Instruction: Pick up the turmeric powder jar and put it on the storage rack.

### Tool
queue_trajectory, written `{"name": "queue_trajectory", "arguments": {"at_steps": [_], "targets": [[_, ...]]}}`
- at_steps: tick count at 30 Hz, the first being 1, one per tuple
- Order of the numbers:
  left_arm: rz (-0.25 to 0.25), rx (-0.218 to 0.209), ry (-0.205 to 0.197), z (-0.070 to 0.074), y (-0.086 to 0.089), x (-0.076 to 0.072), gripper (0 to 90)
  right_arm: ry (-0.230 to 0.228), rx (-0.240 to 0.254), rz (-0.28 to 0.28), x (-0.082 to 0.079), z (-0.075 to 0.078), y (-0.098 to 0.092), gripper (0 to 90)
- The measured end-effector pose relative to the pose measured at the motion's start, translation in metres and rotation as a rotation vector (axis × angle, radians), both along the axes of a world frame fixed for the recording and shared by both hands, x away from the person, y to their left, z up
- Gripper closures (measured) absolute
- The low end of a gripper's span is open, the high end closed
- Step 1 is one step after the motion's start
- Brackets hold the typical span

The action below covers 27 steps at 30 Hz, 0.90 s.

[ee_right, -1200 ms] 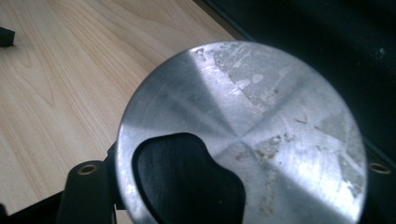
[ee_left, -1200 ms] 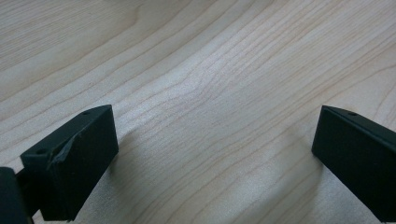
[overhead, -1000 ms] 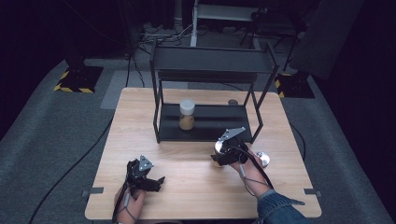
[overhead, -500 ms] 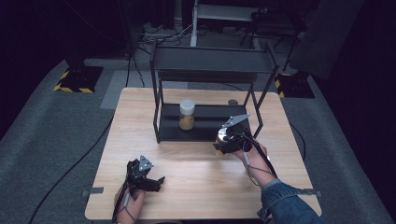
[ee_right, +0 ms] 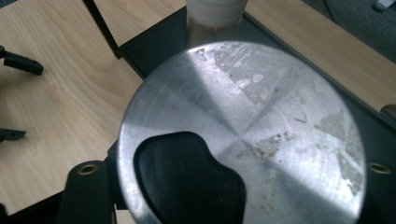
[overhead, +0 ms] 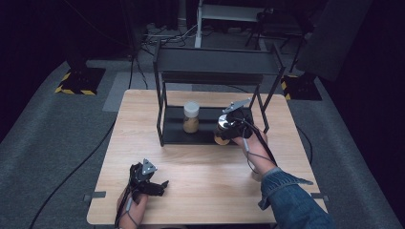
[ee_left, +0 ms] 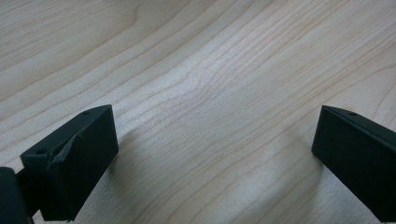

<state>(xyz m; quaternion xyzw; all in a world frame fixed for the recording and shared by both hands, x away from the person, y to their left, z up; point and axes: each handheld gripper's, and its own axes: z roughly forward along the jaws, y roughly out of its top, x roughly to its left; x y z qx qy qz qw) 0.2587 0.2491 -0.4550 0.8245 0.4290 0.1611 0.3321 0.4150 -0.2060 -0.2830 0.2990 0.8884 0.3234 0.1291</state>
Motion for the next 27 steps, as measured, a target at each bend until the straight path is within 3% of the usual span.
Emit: {"name": "queue_trajectory", "arguments": {"at_steps": [11, 27], "targets": [[-0.009, 0.001, -0.001, 0.0, 0.001, 0.0, 0.0, -0.002, -0.003, -0.022, 0.033, -0.001, 0.021, 31.1], [-0.009, 0.001, -0.001, 0.0, 0.001, 0.0, 0.0, 0.039, -0.036, -0.063, 0.077, -0.033, 0.041, 31.1]]}}
